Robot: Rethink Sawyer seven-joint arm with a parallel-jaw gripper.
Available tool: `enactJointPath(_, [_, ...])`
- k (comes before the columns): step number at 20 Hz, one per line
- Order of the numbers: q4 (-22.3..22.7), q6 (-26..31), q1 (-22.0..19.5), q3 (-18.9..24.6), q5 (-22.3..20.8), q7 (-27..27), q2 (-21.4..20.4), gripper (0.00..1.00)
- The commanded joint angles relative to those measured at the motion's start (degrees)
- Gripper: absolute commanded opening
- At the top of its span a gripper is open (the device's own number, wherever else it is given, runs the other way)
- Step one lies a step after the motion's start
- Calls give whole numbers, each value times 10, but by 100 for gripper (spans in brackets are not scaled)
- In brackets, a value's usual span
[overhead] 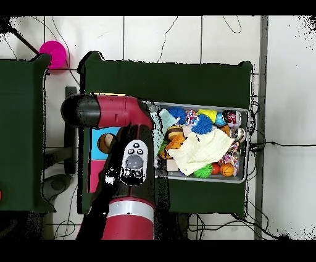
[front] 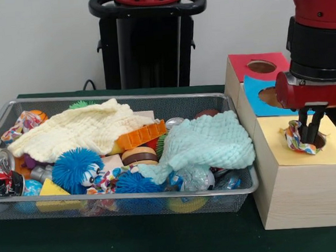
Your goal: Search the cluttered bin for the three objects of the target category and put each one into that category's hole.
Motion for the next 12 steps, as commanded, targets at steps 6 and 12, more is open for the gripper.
enactJointPath(6, [5, 52, -18, 8, 10, 115, 57, 0])
enactJointPath(12, [-7, 99, -14, -5, 12, 126, 65, 0])
